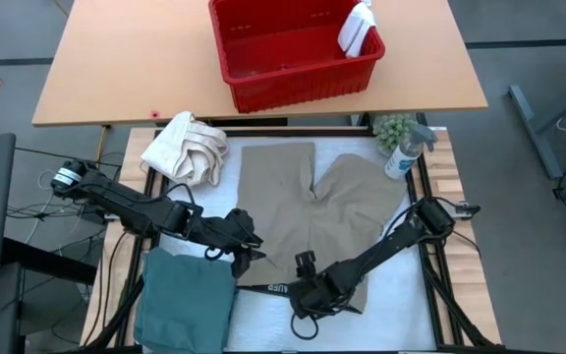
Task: Fold Laundry from Bin
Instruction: Fold the brown shorts
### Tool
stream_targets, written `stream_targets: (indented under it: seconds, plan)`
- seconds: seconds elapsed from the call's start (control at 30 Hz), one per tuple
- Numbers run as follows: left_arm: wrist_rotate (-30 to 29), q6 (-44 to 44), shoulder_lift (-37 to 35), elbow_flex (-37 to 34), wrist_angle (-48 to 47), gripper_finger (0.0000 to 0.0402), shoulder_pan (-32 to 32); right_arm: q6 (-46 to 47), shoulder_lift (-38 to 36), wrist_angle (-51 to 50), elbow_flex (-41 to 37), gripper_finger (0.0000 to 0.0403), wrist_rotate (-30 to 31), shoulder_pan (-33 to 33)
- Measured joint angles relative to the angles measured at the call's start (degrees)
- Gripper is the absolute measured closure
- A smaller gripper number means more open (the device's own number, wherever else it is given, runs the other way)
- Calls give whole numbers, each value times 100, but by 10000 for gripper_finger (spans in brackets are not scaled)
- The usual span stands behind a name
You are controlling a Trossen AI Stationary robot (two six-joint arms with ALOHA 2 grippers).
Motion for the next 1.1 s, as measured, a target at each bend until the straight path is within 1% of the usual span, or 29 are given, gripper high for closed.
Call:
stream_targets:
  seconds: [0.13, 0.23, 0.3, 0.43, 0.63, 0.77, 0.9, 0.97, 1.0, 1.1]
  plan:
    - [-6, -14, 0, 0, -19, 198, 0, 53, 199, -87, 3, 177, 35, -66]
    - [-6, -13, 0, 0, -35, 198, 0, 158, 239, -166, 17, 200, 46, -69]
    - [-7, -13, 0, 0, -56, 198, 0, 293, 243, -283, 65, 230, 39, -82]
    - [-11, 0, 0, 0, -96, 198, 0, 345, 258, -673, 235, 304, 47, -101]
    - [-32, 56, 0, 0, -130, 198, 0, 391, 258, -794, 259, 384, 24, -247]
    - [-30, 82, 0, 0, -161, 198, 0, 380, 269, -1543, 612, 386, 35, -302]
    - [-39, 96, 0, 0, -159, 198, 0, 194, 251, -2212, 1233, 386, 210, -320]
    - [-43, 105, 0, 0, -159, 198, 0, 173, 239, -2365, 1584, 386, 194, -318]
    - [-45, 142, 0, 0, -159, 198, 0, 187, 239, -2388, 1779, 386, 78, -313]
    - [-156, 263, 0, 0, -161, 198, 0, 215, 230, -2101, 2253, 386, -566, -235]
